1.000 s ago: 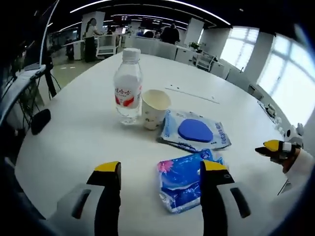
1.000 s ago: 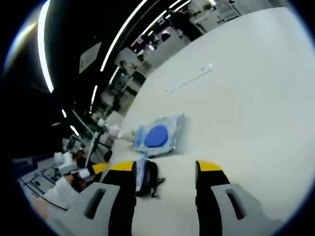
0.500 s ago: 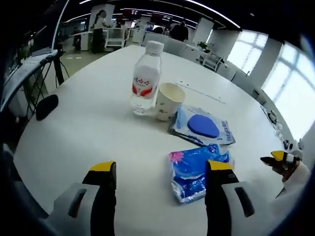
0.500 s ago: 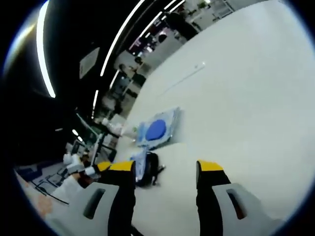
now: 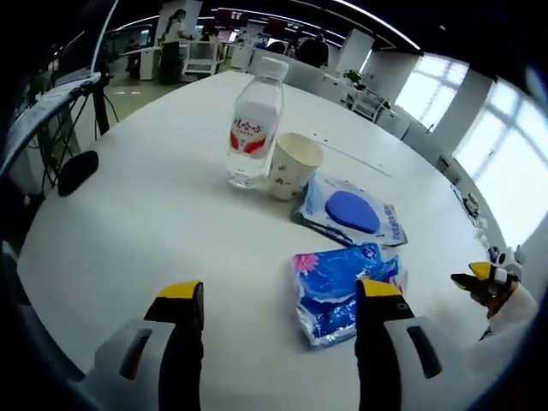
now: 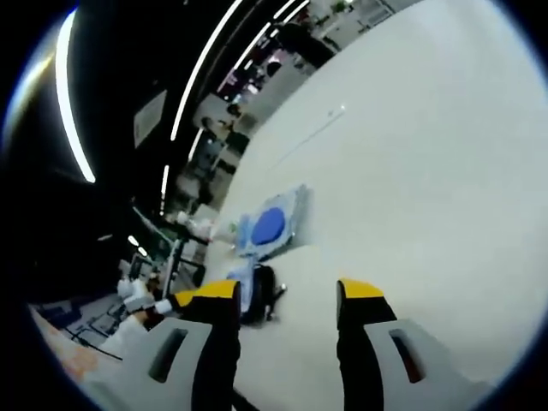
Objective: Arrange the tabletop items into an orderly group along one side of the table until the central work area is clear of visible clutter.
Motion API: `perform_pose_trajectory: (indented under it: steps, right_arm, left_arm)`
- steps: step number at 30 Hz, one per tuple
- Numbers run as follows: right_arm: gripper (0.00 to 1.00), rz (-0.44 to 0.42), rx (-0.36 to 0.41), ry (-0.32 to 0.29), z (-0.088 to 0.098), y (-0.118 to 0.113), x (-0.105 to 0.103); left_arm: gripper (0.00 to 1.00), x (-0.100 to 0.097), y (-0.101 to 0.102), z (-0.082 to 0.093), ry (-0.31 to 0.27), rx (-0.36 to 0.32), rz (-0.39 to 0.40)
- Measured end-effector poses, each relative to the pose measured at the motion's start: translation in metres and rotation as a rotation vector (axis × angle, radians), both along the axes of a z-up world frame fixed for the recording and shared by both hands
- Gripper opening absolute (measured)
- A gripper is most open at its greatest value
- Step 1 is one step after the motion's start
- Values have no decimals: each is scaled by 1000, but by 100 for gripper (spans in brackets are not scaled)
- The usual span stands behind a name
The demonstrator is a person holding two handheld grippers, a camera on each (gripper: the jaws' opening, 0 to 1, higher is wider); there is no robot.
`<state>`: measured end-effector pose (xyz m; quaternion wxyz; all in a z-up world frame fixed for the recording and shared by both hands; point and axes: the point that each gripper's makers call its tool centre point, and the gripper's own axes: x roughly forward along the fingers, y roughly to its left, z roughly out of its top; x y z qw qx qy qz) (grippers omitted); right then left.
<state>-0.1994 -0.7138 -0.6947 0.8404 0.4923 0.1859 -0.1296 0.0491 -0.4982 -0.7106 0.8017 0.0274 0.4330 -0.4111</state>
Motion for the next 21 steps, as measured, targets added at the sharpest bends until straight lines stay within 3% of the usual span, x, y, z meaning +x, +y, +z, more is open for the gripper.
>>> perform_pose_trajectory:
  steps: [8,21]
  right_arm:
    - [42,28,11,27,-5,11,-4]
    - [41,44,30,42,-10,19,-3]
  left_arm:
    - [71,-9,5,-11,29,-5,7]
    - [68,-6,12,-14,53,-19,31]
